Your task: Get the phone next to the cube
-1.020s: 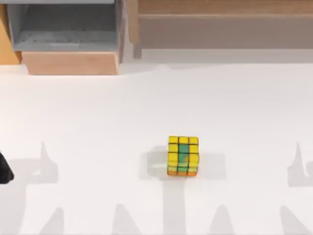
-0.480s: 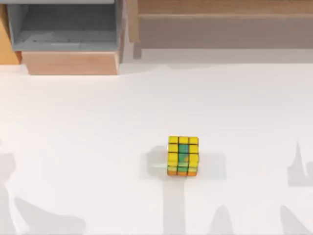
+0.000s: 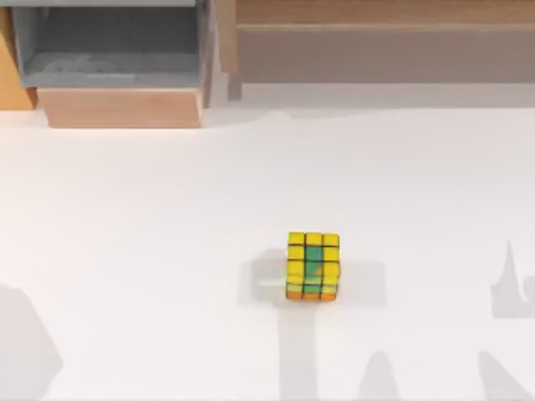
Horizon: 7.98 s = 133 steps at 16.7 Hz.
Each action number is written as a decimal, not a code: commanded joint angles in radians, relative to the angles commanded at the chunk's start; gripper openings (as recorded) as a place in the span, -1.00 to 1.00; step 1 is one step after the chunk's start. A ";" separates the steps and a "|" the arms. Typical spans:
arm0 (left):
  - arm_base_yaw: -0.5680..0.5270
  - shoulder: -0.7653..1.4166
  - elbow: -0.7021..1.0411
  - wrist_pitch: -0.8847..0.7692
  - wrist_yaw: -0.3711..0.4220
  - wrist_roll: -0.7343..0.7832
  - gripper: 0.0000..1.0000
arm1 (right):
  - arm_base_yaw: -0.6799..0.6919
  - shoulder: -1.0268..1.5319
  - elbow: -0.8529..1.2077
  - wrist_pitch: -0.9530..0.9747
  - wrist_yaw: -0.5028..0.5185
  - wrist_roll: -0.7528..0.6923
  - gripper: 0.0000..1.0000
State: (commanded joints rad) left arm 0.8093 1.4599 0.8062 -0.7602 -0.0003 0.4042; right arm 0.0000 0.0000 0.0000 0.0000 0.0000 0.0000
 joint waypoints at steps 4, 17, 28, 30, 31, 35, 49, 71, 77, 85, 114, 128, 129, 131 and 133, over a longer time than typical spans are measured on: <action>0.098 0.161 0.106 -0.082 0.000 0.048 1.00 | 0.000 0.000 0.000 0.000 0.000 0.000 1.00; 0.113 0.264 0.049 0.062 0.001 0.056 1.00 | 0.000 0.000 0.000 0.000 0.000 0.000 1.00; 0.114 0.276 0.039 0.081 0.001 0.057 0.10 | 0.000 0.000 0.000 0.000 0.000 0.000 1.00; 0.114 0.276 0.039 0.081 0.001 0.057 -0.21 | 0.000 0.000 0.000 0.000 0.000 0.000 1.00; 0.114 0.276 0.039 0.081 0.001 0.057 -0.36 | 0.000 0.000 0.000 0.000 0.000 0.000 1.00; 0.114 0.276 0.039 0.081 0.001 0.057 -0.96 | 0.000 0.000 0.000 0.000 0.000 0.000 1.00; 0.112 0.225 0.077 0.000 0.006 0.055 -1.00 | 0.000 0.000 0.000 0.000 0.000 0.000 1.00; -0.450 0.291 0.328 -0.242 0.123 -0.351 -1.00 | 0.000 0.000 0.000 0.000 0.000 0.000 1.00; -0.808 0.393 0.430 -0.320 0.133 -0.586 -1.00 | 0.000 0.000 0.000 0.000 0.000 0.000 1.00; -1.210 0.457 0.572 -0.344 0.058 -0.836 -1.00 | 0.000 0.000 0.000 0.000 0.000 0.000 1.00; -1.352 0.458 0.607 -0.246 0.111 -0.934 -1.00 | 0.000 0.000 0.000 0.000 0.000 0.000 1.00; -1.351 0.521 0.499 -0.128 -0.003 -0.919 -1.00 | 0.000 0.000 0.000 0.000 0.000 0.000 1.00; -1.351 0.521 0.499 -0.128 -0.003 -0.919 -1.00 | 0.000 0.000 0.000 0.000 0.000 0.000 1.00; -1.351 0.521 0.499 -0.128 -0.003 -0.919 -1.00 | 0.000 0.000 0.000 0.000 0.000 0.000 1.00; -1.351 0.521 0.499 -0.128 -0.003 -0.919 -0.70 | 0.000 0.000 0.000 0.000 0.000 0.000 1.00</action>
State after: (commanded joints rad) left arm -0.5414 1.9804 1.3051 -0.8882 -0.0033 -0.5146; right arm 0.0000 0.0000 0.0000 0.0000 0.0000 0.0000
